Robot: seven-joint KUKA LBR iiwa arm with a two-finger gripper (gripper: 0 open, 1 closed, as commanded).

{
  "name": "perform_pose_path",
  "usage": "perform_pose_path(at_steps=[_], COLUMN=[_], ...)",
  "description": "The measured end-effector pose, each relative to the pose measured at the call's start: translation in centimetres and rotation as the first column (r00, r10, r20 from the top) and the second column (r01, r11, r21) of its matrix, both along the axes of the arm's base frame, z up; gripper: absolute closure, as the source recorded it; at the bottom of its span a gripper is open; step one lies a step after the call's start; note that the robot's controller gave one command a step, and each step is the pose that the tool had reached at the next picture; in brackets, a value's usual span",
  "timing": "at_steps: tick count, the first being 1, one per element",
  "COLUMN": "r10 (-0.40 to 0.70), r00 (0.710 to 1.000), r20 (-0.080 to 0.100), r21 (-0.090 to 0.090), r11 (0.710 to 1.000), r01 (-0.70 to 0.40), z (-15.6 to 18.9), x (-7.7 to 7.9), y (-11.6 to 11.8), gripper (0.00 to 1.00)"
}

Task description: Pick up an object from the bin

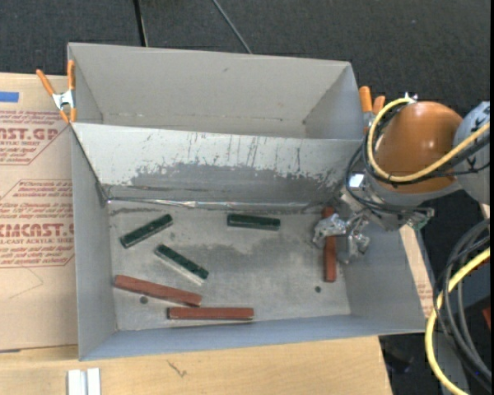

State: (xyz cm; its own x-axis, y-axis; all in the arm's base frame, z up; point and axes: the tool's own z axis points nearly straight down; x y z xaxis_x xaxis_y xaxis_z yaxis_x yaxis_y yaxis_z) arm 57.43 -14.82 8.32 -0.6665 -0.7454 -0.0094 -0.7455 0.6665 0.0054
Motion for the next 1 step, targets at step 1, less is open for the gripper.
perform_pose_path(at_steps=[1], r10=[0.0], r00=[1.0], r20=[0.0], r21=[0.0], r11=[1.0], r01=[0.0], z=[0.0], x=[0.0], y=[0.0], gripper=[1.0])
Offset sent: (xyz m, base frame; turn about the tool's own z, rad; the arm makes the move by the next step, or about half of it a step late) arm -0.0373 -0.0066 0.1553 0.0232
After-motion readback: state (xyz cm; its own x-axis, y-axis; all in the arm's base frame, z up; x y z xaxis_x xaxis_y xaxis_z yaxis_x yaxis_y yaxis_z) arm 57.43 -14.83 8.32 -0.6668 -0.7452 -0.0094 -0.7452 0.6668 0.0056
